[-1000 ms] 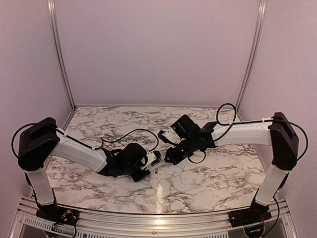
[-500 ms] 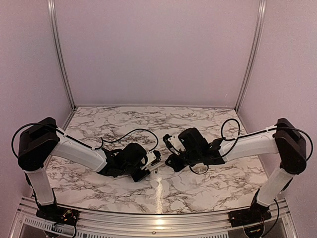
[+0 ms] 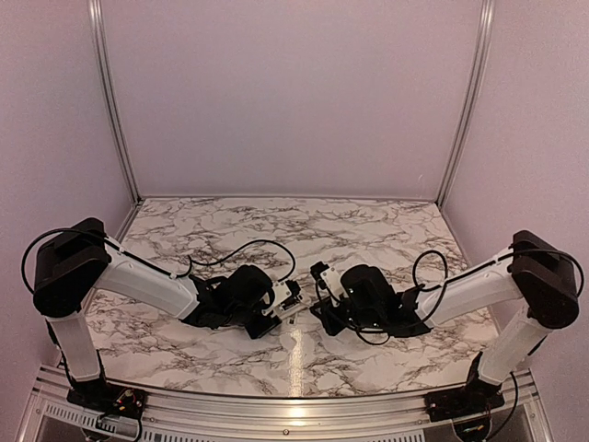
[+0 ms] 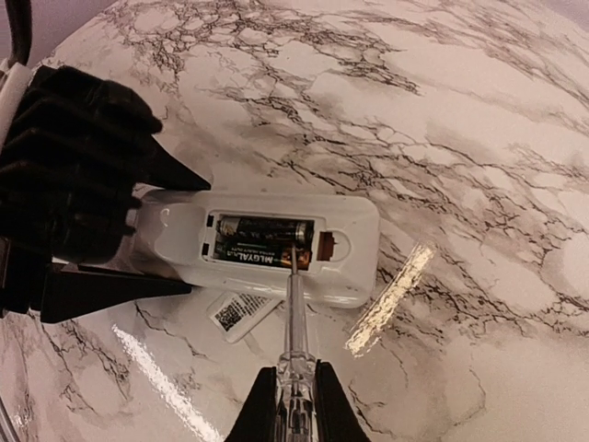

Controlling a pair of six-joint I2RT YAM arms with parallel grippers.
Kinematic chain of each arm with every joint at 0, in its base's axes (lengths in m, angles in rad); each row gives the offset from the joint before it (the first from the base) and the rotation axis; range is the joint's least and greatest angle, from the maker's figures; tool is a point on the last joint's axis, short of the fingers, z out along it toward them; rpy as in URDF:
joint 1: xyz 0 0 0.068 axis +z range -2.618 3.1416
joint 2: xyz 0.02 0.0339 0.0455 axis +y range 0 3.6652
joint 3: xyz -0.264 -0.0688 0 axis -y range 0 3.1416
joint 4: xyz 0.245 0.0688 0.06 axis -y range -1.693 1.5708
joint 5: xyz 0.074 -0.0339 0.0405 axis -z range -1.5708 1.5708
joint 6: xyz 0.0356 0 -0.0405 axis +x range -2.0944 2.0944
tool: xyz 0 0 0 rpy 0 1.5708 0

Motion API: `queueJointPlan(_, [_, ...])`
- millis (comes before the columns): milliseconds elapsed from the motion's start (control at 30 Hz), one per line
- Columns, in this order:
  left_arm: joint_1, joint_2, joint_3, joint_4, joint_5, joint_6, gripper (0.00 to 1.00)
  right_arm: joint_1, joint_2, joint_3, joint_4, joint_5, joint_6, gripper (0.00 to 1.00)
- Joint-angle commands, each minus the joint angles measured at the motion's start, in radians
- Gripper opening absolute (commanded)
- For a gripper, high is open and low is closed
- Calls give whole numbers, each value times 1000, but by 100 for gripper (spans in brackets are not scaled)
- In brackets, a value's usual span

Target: Unload the batteries from the remote control

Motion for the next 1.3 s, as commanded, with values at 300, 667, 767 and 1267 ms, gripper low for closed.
queueJointPlan(300, [-7,-9,31,78,165,0,0,43,3,-172,189,68,-16,0])
queueJointPlan(667, [8,-8,42,61,256,-10,0,43,5,-185,219,-30,-101,0])
queueJointPlan(767, [8,-8,40,62,263,-8,0,43,-9,-171,197,-58,-123,0])
queueJointPlan(1267, [8,-6,39,62,252,-3,0,43,-91,-128,121,-133,-169,0])
